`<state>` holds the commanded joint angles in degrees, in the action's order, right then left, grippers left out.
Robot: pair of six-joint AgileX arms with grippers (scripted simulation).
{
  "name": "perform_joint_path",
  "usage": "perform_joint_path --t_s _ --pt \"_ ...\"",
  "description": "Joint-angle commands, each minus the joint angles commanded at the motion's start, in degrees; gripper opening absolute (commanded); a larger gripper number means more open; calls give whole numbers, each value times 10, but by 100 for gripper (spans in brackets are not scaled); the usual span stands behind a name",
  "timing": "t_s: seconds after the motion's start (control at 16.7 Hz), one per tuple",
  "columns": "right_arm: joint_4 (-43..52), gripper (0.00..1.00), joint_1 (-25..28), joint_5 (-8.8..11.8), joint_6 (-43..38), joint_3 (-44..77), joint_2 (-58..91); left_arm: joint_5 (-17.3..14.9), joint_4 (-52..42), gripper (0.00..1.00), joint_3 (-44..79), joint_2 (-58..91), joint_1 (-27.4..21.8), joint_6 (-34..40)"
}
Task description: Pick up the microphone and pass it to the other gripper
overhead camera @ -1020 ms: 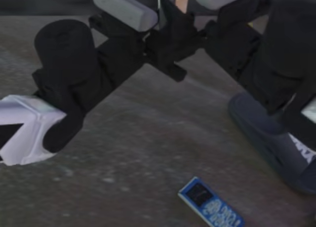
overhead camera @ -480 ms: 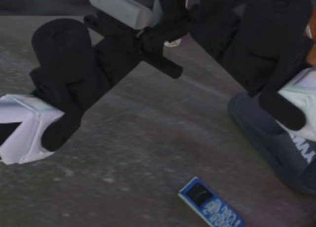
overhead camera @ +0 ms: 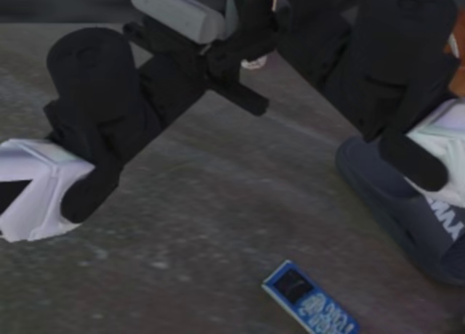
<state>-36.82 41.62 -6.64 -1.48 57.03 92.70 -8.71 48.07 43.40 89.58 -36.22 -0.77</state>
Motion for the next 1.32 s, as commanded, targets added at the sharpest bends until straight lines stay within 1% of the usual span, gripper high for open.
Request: perform_joint_path --t_s 0.24,0.3,0.78,1.32 --pt "0 2 0 0 0 0 0 0 0 0 0 0 0 0" --pt "0 0 0 0 0 0 0 0 0 0 0 0 0 0" --pt "0 0 0 0 0 0 0 0 0 0 0 0 0 0" --pt "0 0 0 0 0 0 0 0 0 68 0 0 0 0"
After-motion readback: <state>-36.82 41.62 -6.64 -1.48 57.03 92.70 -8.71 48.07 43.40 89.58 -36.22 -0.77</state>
